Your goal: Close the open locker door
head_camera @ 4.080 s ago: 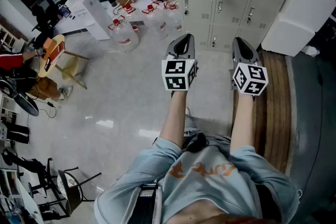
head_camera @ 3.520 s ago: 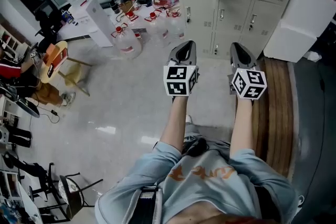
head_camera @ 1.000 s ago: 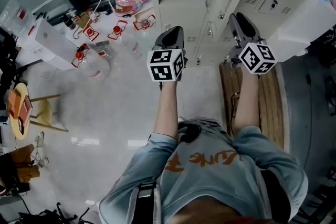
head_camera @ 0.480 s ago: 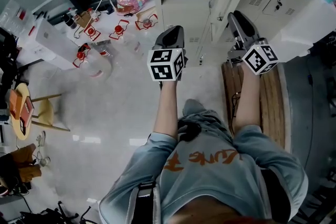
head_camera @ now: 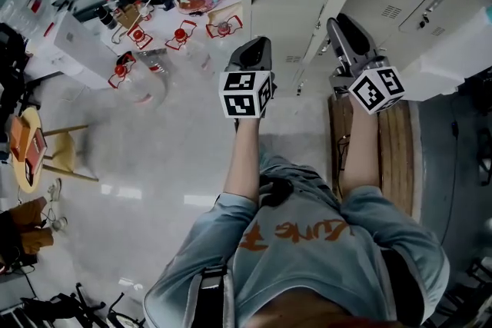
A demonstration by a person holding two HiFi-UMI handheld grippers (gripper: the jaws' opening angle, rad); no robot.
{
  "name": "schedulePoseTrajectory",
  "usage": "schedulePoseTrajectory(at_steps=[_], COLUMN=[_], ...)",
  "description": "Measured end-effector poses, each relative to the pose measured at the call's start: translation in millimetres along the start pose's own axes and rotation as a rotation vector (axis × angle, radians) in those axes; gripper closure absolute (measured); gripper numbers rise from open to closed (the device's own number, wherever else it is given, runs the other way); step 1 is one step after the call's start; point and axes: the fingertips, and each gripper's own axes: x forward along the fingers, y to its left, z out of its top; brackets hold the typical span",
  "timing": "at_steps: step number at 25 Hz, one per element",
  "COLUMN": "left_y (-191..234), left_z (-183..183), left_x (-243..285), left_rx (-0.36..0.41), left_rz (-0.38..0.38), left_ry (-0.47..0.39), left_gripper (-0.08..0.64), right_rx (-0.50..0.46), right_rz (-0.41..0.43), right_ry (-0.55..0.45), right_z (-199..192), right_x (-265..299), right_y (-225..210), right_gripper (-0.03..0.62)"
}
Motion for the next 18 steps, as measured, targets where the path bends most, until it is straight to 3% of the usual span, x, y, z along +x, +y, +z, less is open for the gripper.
schedulePoseTrajectory(at_steps=[12,18], left_y=[66,95], left_z=[10,12], left_x=[-2,9], left_rx=[-0.018,-0.011], left_rz=[0.077,0.091], left_ry=[-0.009,-0.002], left_gripper=[0.537,0.538], right_rx=[-0.003,-0.054], right_rz=[0.054,0.047], right_ry=[0.007,0.015], right_z=[-18,-28], right_x=[75,112], right_y=[25,29], right_gripper=[0.469,0.471])
